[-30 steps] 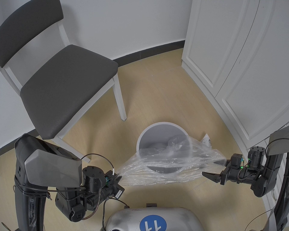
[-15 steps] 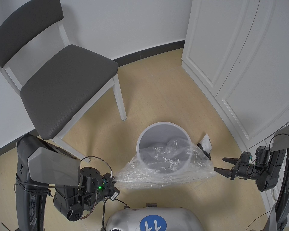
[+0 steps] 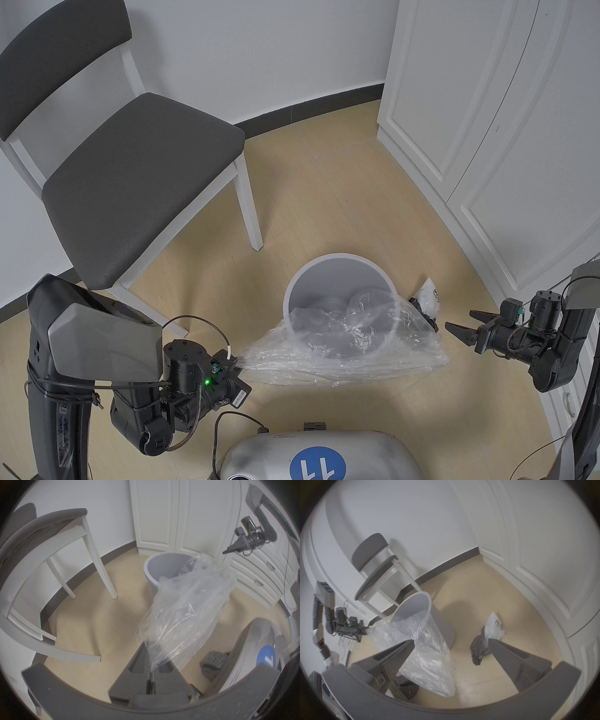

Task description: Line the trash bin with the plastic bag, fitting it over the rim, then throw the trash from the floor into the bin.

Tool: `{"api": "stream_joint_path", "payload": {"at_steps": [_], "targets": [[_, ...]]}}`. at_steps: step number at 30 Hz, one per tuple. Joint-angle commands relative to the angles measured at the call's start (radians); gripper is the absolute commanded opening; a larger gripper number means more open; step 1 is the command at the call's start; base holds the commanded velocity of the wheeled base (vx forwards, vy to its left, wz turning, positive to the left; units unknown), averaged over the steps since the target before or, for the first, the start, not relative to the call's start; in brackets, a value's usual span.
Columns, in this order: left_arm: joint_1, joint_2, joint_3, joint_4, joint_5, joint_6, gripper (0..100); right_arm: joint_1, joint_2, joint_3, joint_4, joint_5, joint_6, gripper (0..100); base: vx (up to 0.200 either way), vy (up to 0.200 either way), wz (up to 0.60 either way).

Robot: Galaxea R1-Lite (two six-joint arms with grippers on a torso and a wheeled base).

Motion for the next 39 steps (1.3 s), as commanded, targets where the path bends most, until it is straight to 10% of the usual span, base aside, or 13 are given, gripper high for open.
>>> {"api": "stream_joint_path", "payload": {"at_steps": [1, 3, 9, 11, 33, 34, 39], "targets": [[-0.004, -0.083, -0.056, 0.001, 0.011, -0.079, 0, 0.171, -0.12, -0.014, -0.019, -0.183, 0.036, 100, 0.0, 0.0, 0.0], [-0.004, -0.084, -0.068, 0.001, 0.014, -0.099, 0, 0.21, -0.129, -0.016, -0.019, -0.238, 0.027, 100, 0.0, 0.0, 0.0], [0.005, -0.043, -0.103, 0.001, 0.016, -0.105, 0, 0.39, -0.114, -0.042, -0.019, -0.74, -0.199, 100, 0.0, 0.0, 0.0], [0.005, -0.038, -0.105, 0.001, 0.014, -0.105, 0, 0.428, -0.123, -0.03, -0.019, -0.79, -0.226, 100, 0.0, 0.0, 0.0], [0.077, 0.038, -0.188, 0.003, 0.028, -0.106, 0, 0.715, -0.017, 0.058, -0.019, -0.79, -0.743, 100, 0.0, 0.0, 0.0], [0.077, 0.038, -0.188, 0.003, 0.028, -0.106, 100, 0.715, -0.014, 0.058, -0.019, -0.79, -0.743, 100, 0.0, 0.0, 0.0], [0.079, 0.038, -0.195, 0.003, 0.036, -0.106, 100, 0.703, 0.056, 0.042, -0.019, -0.798, -0.734, 100, 0.0, 0.0, 0.0]]}}
